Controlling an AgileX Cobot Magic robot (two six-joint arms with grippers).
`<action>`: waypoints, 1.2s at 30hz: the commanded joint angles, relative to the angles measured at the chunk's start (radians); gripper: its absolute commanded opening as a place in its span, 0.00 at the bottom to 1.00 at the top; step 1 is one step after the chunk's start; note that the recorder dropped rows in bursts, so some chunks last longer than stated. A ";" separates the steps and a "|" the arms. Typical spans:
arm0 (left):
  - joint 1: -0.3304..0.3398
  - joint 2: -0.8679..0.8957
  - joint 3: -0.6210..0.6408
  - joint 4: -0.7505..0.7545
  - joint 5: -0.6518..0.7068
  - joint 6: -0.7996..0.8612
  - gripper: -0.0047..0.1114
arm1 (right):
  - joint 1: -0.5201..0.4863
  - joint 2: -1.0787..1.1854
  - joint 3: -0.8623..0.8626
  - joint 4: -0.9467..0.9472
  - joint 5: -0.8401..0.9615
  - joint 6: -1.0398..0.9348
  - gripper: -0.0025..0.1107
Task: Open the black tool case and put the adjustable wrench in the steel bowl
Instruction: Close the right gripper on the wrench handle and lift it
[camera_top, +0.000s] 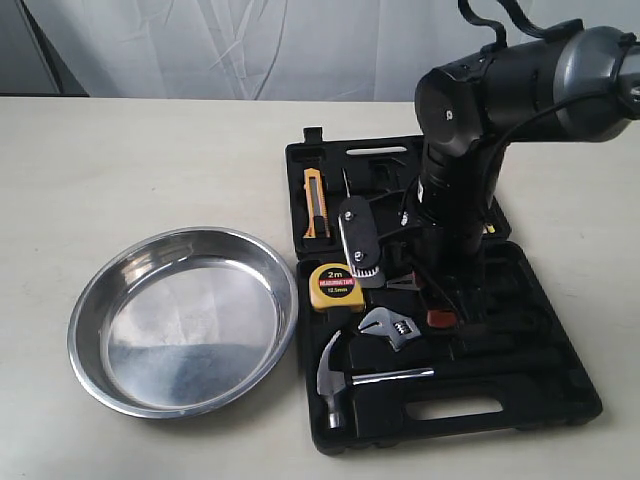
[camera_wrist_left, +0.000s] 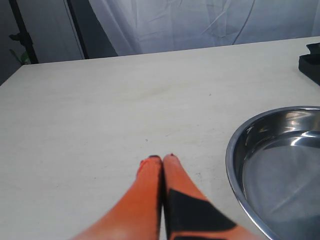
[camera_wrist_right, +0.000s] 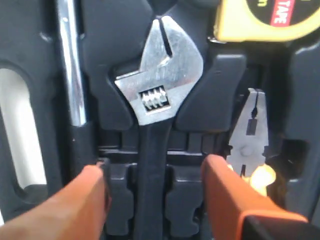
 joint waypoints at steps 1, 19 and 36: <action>0.004 -0.003 -0.003 0.004 -0.013 -0.002 0.04 | 0.002 -0.005 -0.003 -0.008 -0.008 0.003 0.49; 0.004 -0.003 -0.003 0.004 -0.013 -0.002 0.04 | 0.002 0.110 -0.001 -0.017 -0.040 0.054 0.49; 0.004 -0.003 -0.003 0.004 -0.013 -0.002 0.04 | 0.002 0.219 -0.001 -0.017 0.115 0.135 0.02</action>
